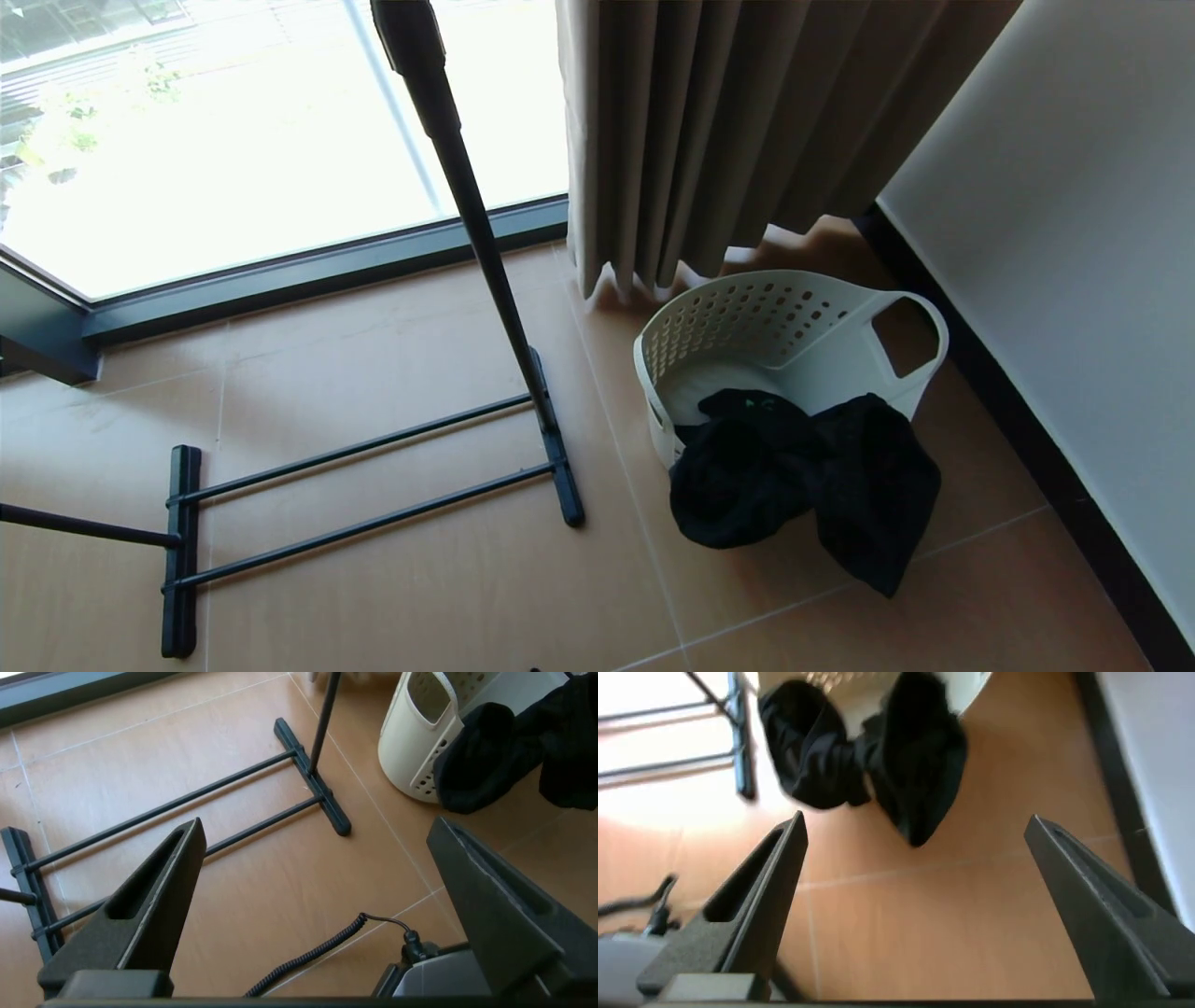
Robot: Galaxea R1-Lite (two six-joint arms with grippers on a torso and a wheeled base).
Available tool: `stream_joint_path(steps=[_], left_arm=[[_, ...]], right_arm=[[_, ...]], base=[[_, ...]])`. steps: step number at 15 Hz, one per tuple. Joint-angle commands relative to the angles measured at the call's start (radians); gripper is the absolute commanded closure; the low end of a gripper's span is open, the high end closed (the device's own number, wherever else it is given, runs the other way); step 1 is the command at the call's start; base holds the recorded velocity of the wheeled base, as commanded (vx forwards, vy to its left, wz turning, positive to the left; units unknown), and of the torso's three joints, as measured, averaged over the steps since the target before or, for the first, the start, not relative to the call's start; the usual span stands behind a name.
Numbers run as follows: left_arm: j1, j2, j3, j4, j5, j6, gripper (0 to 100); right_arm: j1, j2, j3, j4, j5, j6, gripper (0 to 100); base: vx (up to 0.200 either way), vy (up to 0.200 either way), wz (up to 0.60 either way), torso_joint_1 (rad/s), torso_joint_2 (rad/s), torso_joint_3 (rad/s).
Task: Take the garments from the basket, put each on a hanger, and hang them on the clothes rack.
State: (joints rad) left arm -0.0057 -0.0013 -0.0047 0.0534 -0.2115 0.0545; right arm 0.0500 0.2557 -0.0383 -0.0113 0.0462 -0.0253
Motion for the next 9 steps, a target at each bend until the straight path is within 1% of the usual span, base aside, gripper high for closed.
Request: stream_joint_path(steps=[1,2,3,5,6,8,9], left_arm=[[0.0,0.001,0.002,0.0,0.0,0.002,0],[0.0,0.001,0.002,0.0,0.0,-0.004,0],[0.0,0.001,0.0,0.0,0.0,-0.005,0],[0.0,0.001,0.0,0.0,-0.002,-0.004,0],[0.0,0.001,0.0,0.0,-0.002,-0.002,0],[0.0,0.001,0.0,0.0,-0.002,-0.002,0],[0.0,0.001,0.0,0.0,-0.002,-0.002,0]], right_arm=[[0.106,0.428,-0.114,-0.065,0.017,-0.054,0],[0.102,0.519,-0.149,-0.075,0.017,-0.119,0],[0.094,0.622,-0.207,-0.081,0.017,-0.229,0],[0.088,0.744,-0.278,-0.087,0.02,-0.363,0],[0.088,0.846,-0.341,-0.087,0.023,-0.479,0],[0.087,0.938,-0.394,-0.087,0.02,-0.627,0],[0.08,1.005,-0.434,-0.087,0.015,-0.739,0]], base=[[0.0,0.0,0.0,0.0,0.0,0.0],[0.0,0.0,0.0,0.0,0.0,0.0],[0.0,0.0,0.0,0.0,0.0,0.0],[0.0,0.0,0.0,0.0,0.0,0.0],[0.0,0.0,0.0,0.0,0.0,0.0],[0.0,0.0,0.0,0.0,0.0,0.0],[0.0,0.0,0.0,0.0,0.0,0.0]])
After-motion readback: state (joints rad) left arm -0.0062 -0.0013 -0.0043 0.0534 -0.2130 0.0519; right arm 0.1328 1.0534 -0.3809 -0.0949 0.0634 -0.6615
